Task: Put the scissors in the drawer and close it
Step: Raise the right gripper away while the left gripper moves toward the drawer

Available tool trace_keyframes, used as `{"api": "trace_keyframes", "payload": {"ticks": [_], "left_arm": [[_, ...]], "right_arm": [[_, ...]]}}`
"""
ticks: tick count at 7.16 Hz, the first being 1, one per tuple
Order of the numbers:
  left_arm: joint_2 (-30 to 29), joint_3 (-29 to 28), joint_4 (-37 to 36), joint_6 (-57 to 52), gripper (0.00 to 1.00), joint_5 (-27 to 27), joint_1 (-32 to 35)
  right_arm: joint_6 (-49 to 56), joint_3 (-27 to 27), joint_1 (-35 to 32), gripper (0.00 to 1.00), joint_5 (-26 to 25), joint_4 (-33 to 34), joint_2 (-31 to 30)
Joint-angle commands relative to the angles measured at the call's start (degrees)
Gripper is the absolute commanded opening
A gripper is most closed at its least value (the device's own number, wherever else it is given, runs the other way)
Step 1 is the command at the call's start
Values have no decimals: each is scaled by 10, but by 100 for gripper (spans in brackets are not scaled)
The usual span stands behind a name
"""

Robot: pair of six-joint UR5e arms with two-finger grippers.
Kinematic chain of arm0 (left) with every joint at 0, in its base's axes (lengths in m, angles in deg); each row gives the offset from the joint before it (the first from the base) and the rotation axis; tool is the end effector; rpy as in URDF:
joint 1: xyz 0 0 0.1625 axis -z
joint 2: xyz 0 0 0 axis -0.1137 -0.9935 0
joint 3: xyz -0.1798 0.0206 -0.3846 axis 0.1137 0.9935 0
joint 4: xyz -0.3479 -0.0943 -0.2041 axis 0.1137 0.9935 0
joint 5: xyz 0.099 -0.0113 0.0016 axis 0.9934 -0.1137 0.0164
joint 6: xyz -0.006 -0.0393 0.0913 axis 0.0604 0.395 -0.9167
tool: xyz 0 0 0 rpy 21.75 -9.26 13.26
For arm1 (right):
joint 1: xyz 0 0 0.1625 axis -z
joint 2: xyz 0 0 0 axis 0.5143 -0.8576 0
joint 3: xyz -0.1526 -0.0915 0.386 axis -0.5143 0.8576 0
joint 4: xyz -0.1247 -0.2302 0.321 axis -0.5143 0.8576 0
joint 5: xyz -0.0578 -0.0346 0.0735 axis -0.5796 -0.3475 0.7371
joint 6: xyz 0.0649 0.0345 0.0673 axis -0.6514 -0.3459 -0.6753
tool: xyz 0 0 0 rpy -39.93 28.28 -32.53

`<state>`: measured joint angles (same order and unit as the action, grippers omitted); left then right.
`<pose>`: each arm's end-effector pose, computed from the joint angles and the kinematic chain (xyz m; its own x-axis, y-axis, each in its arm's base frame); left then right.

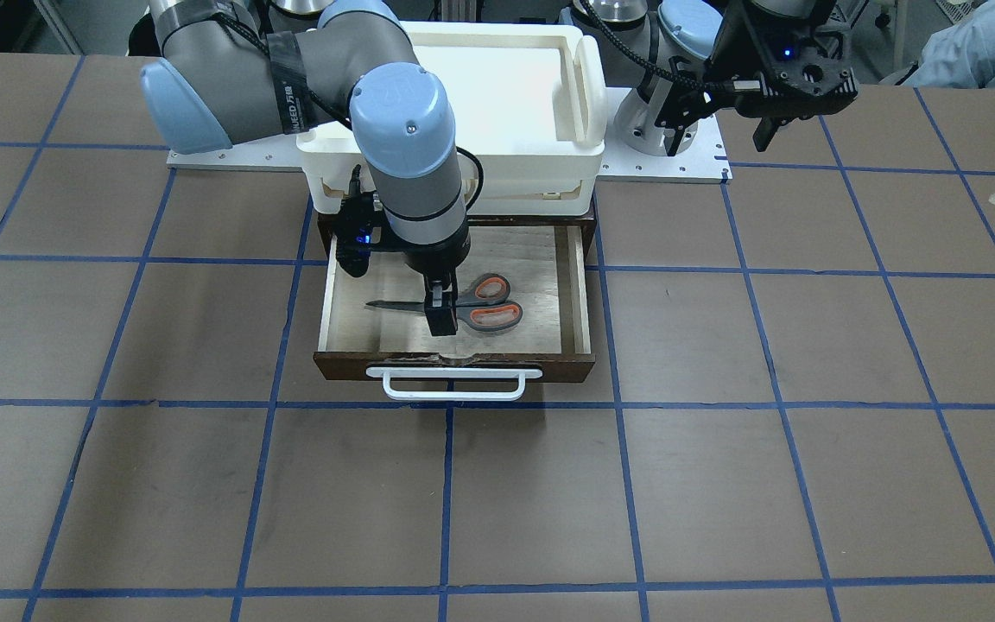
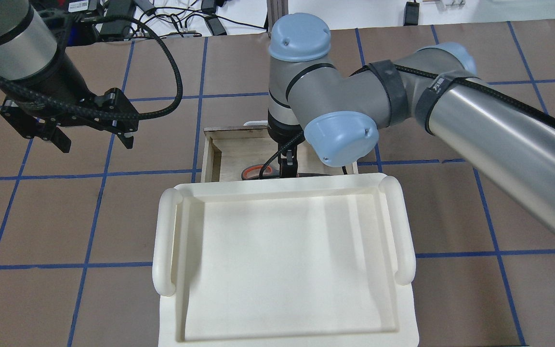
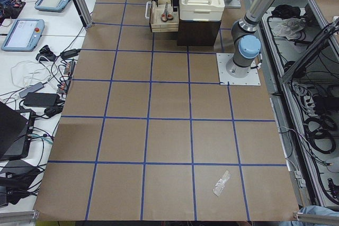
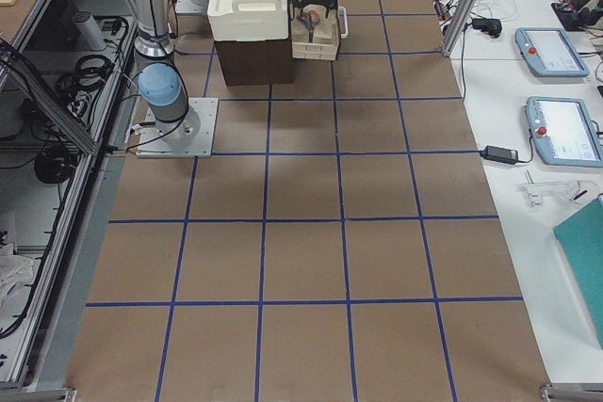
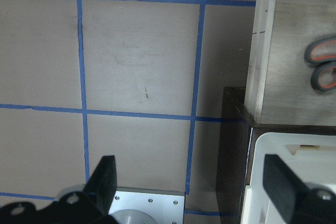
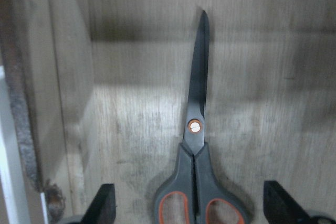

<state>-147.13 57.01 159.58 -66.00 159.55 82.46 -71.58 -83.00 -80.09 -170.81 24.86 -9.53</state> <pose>-0.1203 -0.4293 0.5288 -0.9966 -0.0607 -0.0560 -0.0633 0.9969 0.0461 0.3443 -0.4902 0.3471 -0.0282 0.9978 0.0593 0.9939 0.0217 0.1080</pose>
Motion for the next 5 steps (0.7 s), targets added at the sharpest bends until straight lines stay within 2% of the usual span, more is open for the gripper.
{"api": "trace_keyframes", "payload": {"ticks": [1, 2, 3, 4, 5], "left_arm": [[-13, 0, -7, 12, 100, -2, 1], [-17, -1, -9, 12, 100, -5, 1], [-28, -8, -43, 12, 100, -8, 1], [-47, -17, -59, 12, 100, -7, 7], [-76, -29, -66, 21, 100, -7, 27]], "right_arm": [[94, 19, 41, 100, 1, -38, -29], [152, 24, 56, 100, -7, -57, -43], [287, 33, 87, 100, -57, -75, -60], [368, 36, 134, 100, -79, -76, -86], [448, 35, 181, 100, -81, -90, -112]]}}
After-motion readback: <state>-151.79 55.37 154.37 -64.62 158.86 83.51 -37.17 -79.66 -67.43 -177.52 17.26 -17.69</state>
